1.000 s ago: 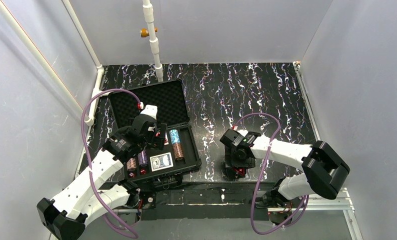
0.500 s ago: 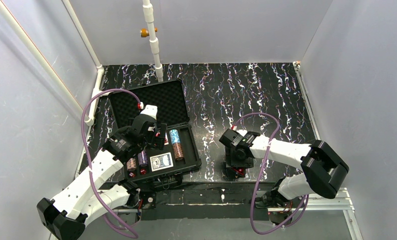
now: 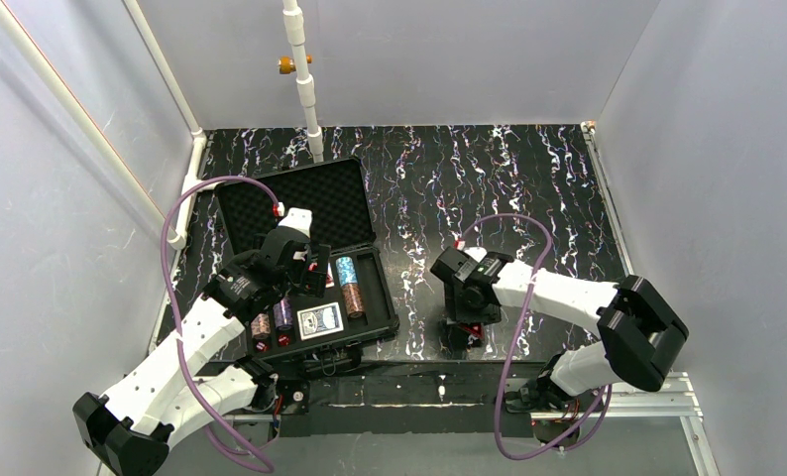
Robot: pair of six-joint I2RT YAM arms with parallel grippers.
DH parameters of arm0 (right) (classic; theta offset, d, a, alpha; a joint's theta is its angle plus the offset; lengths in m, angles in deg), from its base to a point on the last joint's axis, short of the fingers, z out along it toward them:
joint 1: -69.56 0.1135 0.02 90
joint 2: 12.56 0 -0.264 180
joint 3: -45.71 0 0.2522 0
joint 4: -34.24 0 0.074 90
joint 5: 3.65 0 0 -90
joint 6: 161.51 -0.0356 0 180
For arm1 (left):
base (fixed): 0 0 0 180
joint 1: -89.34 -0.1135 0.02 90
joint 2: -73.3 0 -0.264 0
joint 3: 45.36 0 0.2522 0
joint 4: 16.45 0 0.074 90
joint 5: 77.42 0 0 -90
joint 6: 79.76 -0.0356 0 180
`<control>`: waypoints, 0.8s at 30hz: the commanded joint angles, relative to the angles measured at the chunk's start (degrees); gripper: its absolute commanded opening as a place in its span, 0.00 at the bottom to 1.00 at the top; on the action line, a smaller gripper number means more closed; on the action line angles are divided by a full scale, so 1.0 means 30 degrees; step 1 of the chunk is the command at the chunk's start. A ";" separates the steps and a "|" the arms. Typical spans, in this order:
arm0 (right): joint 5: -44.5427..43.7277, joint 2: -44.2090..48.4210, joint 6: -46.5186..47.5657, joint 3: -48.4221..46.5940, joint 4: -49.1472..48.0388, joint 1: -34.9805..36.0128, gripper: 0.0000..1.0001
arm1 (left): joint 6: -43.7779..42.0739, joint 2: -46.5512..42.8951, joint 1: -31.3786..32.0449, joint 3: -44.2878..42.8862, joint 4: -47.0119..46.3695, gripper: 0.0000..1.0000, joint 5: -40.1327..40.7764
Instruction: Pack up texas hold em set
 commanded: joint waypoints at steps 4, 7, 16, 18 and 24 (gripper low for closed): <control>-0.0605 -0.0108 0.0708 -0.2332 0.1072 0.0201 0.56 | 0.0020 -0.0443 0.0084 -0.0698 0.0549 0.98 0.1417; -0.0568 -0.0306 0.1132 -0.3122 0.1214 0.0347 0.54 | 0.0123 -0.0979 0.0103 -0.0738 0.0651 0.98 0.2145; -0.0149 -0.0879 0.3660 -0.6072 0.0969 0.0920 0.56 | 0.0642 -0.3090 0.0091 -0.0634 0.0812 0.98 0.4761; 0.0266 -0.1150 0.4253 -0.6806 0.0862 0.1094 0.55 | 0.0841 -0.3511 0.0087 -0.0648 0.0890 0.98 0.5481; 0.0823 -0.3097 0.6033 -0.9597 0.1008 0.2673 0.54 | 0.1563 -0.5007 0.0085 -0.0652 0.1146 0.98 0.7486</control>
